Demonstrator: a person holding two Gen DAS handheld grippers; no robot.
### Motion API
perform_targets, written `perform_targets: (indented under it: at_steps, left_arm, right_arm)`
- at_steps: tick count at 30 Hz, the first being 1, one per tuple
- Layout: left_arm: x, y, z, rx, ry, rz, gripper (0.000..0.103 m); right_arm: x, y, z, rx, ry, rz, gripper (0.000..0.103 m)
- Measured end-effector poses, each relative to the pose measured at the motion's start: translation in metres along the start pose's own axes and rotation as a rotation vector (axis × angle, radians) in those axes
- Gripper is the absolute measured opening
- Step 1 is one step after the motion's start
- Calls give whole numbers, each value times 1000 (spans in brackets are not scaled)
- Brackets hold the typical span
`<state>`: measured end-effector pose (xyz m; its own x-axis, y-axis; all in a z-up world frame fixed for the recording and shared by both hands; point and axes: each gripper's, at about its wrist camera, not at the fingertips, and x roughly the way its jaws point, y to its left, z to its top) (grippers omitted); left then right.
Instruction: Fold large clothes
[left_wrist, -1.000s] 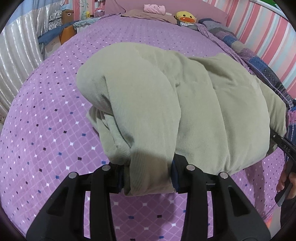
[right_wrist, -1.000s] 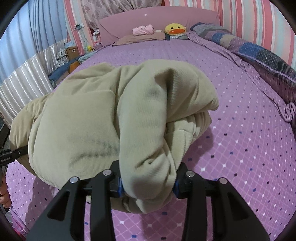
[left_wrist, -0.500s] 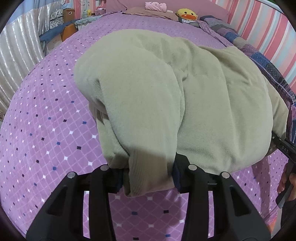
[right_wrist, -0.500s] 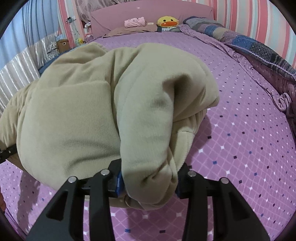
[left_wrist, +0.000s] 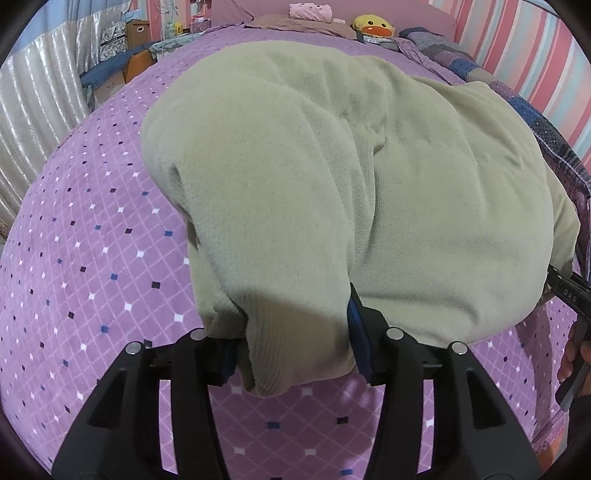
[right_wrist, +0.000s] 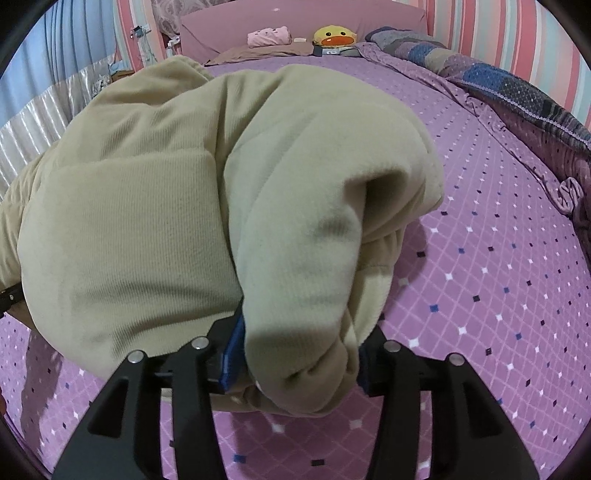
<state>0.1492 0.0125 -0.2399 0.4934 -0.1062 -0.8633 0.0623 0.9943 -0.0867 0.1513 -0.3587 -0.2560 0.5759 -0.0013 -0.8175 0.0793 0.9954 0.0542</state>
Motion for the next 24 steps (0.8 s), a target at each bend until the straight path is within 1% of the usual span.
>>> perform_targets:
  at_steps: [3,6,9,12,15,19,20,22,24]
  left_arm:
    - [0,0,4,-9,10,2,49]
    - [-1,7,4,-26,18,-14,49]
    - [-5,14,0,-53,17,-34,50]
    - [-7,19,-3,-67,17,-41,51]
    - [-15,22,-6,-67,6,-39,51]
    - [-28,25,-8,-48,-5,-31,54]
    - [-33,27,-9,-45,-13,-30,54]
    - [-43,29,-10,-39,-38,-18,54]
    - [-52,32,-11,-35,-61,-3,56]
  right_arm:
    - [0,0,3,12,17,1,49]
    - [-4,-3,5,43,26,15,51]
    - [-10,-10,4,71,24,45,52]
    - [-16,-15,1,72,20,53,52]
    - [-25,-15,0,47,6,38,53]
    - [-40,-11,-1,-3,-28,-5,58]
    - [-43,-11,-1,-11,-34,-12,60]
    - [-49,-10,-3,-15,-40,-15,61]
    - [-53,-14,-5,-1,-44,-9,63]
